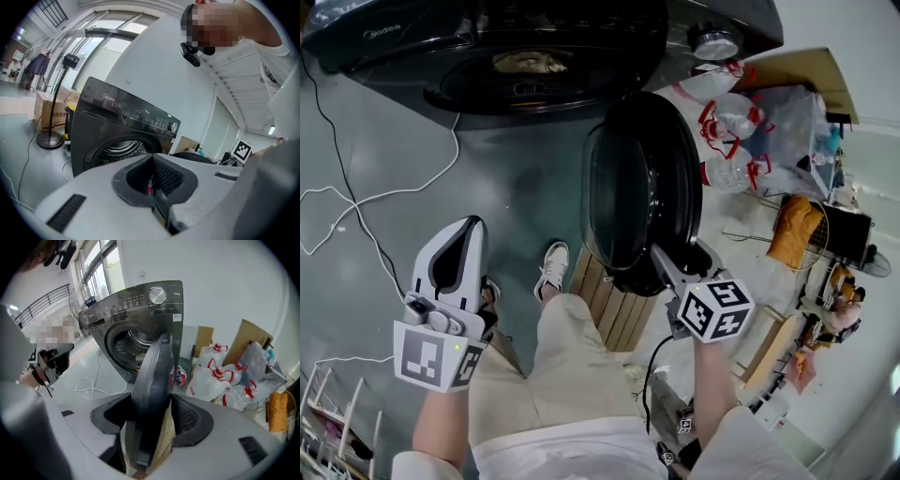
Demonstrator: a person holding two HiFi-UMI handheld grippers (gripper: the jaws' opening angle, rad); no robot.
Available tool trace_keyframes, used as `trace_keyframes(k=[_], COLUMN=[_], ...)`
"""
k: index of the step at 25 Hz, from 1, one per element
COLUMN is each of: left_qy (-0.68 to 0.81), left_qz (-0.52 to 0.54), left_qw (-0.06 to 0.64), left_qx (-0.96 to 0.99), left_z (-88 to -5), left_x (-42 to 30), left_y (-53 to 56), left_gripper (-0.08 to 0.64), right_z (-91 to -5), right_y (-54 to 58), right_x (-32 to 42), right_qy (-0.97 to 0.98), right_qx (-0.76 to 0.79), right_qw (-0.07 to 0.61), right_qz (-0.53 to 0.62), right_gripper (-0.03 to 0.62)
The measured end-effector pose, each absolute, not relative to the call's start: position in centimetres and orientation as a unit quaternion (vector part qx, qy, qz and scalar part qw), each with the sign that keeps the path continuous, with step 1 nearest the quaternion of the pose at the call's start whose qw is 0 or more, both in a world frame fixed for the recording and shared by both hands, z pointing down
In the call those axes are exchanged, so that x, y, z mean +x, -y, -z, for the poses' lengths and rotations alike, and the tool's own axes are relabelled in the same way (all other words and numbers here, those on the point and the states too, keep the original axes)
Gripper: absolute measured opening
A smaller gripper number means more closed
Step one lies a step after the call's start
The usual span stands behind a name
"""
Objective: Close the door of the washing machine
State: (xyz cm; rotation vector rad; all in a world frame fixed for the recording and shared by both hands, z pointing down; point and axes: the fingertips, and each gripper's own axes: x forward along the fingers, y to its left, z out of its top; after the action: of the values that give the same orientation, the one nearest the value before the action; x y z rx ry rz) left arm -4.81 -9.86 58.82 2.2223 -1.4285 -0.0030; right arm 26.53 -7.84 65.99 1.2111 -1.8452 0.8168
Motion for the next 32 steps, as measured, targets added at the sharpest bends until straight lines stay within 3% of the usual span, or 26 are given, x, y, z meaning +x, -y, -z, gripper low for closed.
trace_keyframes(k=[10,32], left_qy=[0.546,0.573], left_qz=[0.013,0.043], left_qw=[0.255,0.277], left_qx=[0.798,0.77], left_z=[-59.2,-58.5], left_x=[-7.4,-12.4], left_y=[8.5,5.9], left_gripper=[0.005,0.005], right_z=[-66.0,-65.2], right_y=[7.5,9.3], right_x=[20.3,10.5], right_qy=[0.728,0.745], right_qx=[0.472,0.394], right_qw=[0.321,0.27], right_qz=[-0.38,-0.466], right_gripper=[0.298,0.305])
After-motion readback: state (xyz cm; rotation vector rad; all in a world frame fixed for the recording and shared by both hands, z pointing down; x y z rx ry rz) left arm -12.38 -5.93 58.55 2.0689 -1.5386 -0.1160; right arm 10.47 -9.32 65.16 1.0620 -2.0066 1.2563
